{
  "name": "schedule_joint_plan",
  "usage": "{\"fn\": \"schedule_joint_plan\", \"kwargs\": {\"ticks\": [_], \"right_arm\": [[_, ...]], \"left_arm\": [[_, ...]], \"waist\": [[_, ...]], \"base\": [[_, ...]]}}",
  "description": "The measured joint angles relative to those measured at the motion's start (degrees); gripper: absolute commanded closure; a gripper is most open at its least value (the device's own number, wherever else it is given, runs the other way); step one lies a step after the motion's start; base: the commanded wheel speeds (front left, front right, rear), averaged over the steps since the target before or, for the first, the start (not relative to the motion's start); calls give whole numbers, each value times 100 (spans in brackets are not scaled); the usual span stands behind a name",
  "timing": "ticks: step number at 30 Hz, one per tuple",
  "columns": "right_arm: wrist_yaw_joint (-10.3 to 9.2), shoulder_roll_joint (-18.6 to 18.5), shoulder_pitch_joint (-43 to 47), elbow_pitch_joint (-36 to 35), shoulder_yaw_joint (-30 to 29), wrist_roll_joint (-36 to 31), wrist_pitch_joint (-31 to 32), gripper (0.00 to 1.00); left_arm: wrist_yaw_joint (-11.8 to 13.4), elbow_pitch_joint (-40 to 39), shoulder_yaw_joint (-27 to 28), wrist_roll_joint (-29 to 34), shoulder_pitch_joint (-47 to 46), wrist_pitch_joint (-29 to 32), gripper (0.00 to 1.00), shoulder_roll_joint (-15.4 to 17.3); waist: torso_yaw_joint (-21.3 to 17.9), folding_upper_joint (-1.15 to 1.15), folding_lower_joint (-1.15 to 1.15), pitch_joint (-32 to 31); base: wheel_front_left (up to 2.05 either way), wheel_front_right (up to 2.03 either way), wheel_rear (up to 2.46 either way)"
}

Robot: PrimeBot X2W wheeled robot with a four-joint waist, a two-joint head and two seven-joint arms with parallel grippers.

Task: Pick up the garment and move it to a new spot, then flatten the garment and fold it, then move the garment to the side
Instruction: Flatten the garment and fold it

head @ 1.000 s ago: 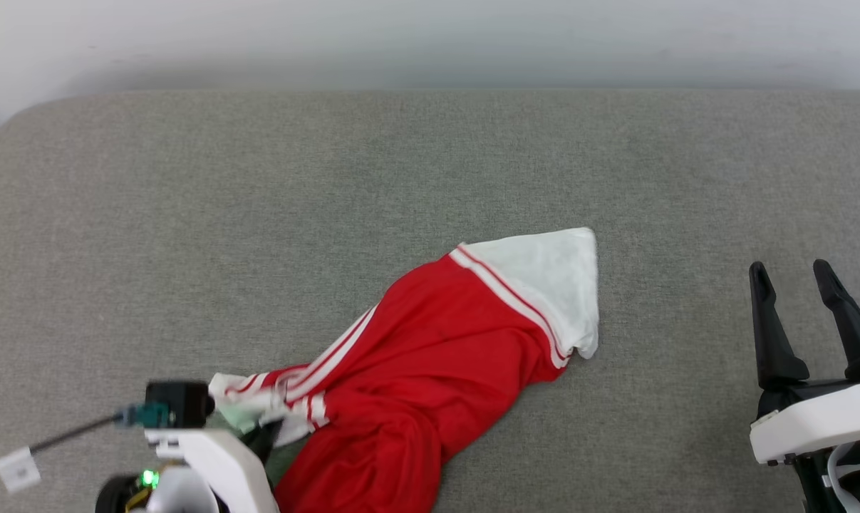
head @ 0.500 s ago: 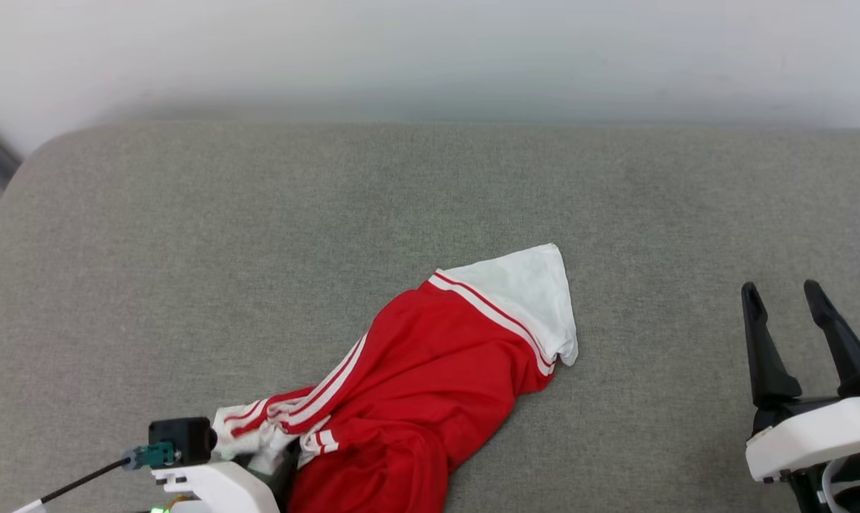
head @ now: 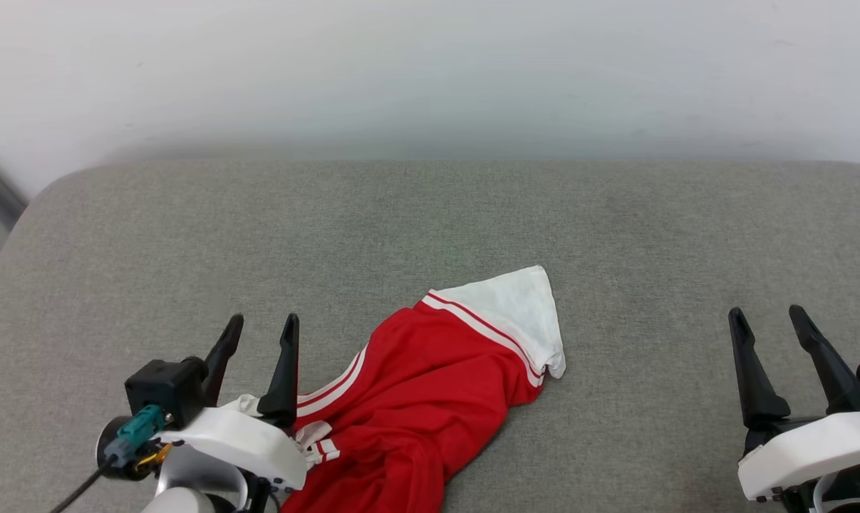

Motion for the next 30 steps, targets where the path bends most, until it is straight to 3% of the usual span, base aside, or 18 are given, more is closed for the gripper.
{"fn": "schedule_joint_plan", "kwargs": {"ticks": [5, 14, 20, 30], "right_arm": [[0, 1, 12, -13, -14, 5, 70, 0], [0, -46, 7, 443, -360, 344, 555, 0], [0, -498, -821, 1246, -376, 894, 1616, 0], [0, -1060, -2326, 2227, 333, 1512, 3864, 0]], "left_arm": [[91, -20, -89, 457, -197, -475, 0, -81], [85, -24, -196, 711, -511, -700, 0, -189], [62, -12, -233, 781, -676, -802, 0, -349], [-167, 236, -242, 810, -867, -949, 0, -812]], "waist": [[-59, 0, 0, -7], [10, 0, 0, 199], [303, 0, 1, 457], [1065, 0, 1, 901]], "base": [[0, 0, 0], [0, 0, 0], [0, 0, 0], [0, 0, 0]]}}
